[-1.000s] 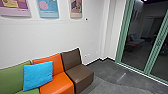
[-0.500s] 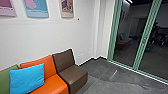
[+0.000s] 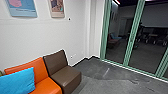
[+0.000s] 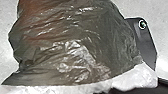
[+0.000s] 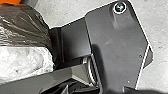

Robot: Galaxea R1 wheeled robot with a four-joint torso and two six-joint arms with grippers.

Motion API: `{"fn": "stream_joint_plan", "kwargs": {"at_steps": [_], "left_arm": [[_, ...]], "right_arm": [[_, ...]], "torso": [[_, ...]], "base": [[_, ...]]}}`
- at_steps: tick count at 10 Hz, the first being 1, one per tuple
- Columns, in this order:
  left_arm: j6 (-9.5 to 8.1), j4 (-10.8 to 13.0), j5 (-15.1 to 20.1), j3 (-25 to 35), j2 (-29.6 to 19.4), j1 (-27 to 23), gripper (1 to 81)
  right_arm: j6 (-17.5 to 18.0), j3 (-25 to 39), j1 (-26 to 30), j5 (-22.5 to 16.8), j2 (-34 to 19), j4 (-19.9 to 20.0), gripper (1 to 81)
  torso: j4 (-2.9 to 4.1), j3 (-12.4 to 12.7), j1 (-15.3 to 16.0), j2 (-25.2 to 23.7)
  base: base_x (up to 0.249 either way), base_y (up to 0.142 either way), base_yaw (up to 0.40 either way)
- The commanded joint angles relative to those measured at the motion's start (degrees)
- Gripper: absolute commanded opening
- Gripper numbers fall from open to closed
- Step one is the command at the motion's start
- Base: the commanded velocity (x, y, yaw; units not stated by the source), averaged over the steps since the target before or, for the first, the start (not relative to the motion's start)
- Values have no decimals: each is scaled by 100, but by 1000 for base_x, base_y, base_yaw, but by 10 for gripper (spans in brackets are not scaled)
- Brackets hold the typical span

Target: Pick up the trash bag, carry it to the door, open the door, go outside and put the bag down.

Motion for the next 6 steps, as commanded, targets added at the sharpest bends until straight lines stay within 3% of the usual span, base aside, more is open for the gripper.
{"fn": "stream_joint_plan", "kwargs": {"at_steps": [1, 6], "left_arm": [[32, 21, 329, -11, -56, -343, 10], [41, 21, 337, -11, -64, -343, 10]], "right_arm": [[-2, 22, 269, -264, -24, -99, 811], [24, -330, 279, -282, 11, -117, 811]], "torso": [[0, 0, 0, 0], [0, 2, -2, 0]], "base": [[0, 0, -236], [0, 0, -236]]}}
